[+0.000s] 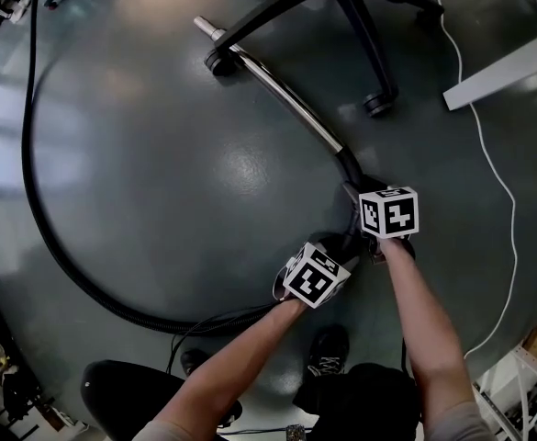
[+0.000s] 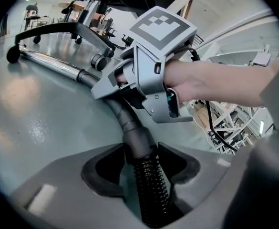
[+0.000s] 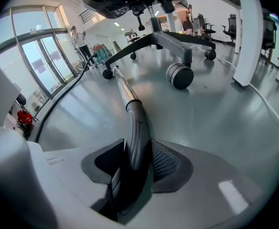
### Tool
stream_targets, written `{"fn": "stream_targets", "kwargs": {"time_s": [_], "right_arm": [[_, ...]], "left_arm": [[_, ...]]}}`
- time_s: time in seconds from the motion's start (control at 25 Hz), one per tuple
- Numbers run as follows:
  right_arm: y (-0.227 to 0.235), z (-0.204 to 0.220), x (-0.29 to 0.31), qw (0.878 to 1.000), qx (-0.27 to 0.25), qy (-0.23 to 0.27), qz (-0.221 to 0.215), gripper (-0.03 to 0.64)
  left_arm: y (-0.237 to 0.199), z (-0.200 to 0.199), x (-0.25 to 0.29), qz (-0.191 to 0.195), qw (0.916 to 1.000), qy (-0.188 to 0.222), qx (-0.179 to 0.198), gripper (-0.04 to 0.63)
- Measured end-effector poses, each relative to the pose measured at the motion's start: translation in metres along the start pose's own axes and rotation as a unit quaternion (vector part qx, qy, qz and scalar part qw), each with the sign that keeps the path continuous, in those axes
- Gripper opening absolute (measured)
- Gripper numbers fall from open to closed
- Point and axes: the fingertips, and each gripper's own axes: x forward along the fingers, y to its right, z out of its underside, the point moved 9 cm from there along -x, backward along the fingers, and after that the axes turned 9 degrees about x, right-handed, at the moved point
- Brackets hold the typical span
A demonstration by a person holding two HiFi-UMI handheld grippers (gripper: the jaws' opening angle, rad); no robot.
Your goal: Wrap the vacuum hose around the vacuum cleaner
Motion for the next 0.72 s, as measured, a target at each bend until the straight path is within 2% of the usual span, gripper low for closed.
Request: {"fn": "stream_targets", "kwargs": {"time_s": [0.28, 0.72], "right_arm": [[0.001, 0.023, -0.032, 1.0, 0.016, 0.006, 0.01, 0.195], [-0.002, 0.073, -0.1, 0.998, 0.056, 0.01, 0.03, 0.196]], "left_arm": [[0.032, 0.002, -0.01, 0.027, 0.9996, -0.002, 0.014, 0.227], [0.101, 0.007, -0.029, 0.068, 0.9967, -0.031, 0.033, 0.225]]}}
